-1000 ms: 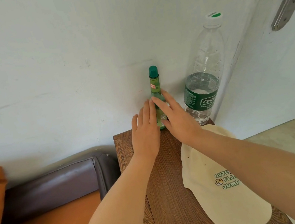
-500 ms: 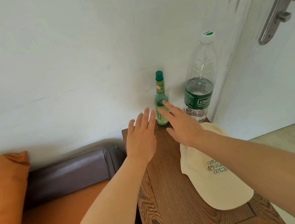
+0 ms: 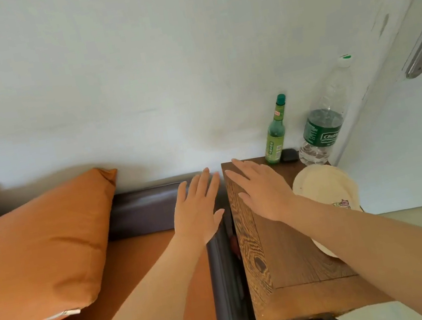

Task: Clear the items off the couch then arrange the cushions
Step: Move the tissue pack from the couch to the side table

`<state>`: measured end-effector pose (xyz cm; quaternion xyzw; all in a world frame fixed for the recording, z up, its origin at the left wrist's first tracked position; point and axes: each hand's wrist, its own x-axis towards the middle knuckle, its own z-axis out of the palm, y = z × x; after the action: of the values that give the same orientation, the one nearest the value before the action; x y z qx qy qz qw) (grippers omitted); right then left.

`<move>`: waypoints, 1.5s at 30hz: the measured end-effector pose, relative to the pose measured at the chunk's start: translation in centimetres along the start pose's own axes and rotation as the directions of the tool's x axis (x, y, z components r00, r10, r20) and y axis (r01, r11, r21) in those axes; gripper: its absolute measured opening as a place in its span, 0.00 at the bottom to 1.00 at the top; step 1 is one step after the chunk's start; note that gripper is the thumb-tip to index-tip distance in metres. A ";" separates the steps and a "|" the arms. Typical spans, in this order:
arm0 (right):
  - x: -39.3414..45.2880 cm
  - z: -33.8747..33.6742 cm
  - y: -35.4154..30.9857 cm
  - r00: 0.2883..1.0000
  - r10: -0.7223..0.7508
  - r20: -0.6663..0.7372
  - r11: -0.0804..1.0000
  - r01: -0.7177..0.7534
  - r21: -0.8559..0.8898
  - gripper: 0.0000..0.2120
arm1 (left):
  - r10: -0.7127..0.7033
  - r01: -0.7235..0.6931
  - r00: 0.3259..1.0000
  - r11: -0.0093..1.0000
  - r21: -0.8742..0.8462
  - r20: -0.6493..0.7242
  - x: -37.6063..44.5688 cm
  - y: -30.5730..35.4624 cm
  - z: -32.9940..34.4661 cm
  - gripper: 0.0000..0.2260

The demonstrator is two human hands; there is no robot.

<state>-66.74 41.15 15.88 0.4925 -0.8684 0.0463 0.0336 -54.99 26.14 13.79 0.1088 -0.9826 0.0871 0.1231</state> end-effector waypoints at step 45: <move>16.6 -4.1 -85.7 0.586 -0.795 -0.155 0.583 0.809 0.072 0.25 | -0.819 0.780 0.574 0.550 0.299 0.009 -58.4 -59.6 -18.5 0.34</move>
<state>-1.65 -16.28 25.69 0.8295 -0.5437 0.1106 0.0631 18.41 -16.23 24.85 0.5658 -0.8100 0.1420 0.0608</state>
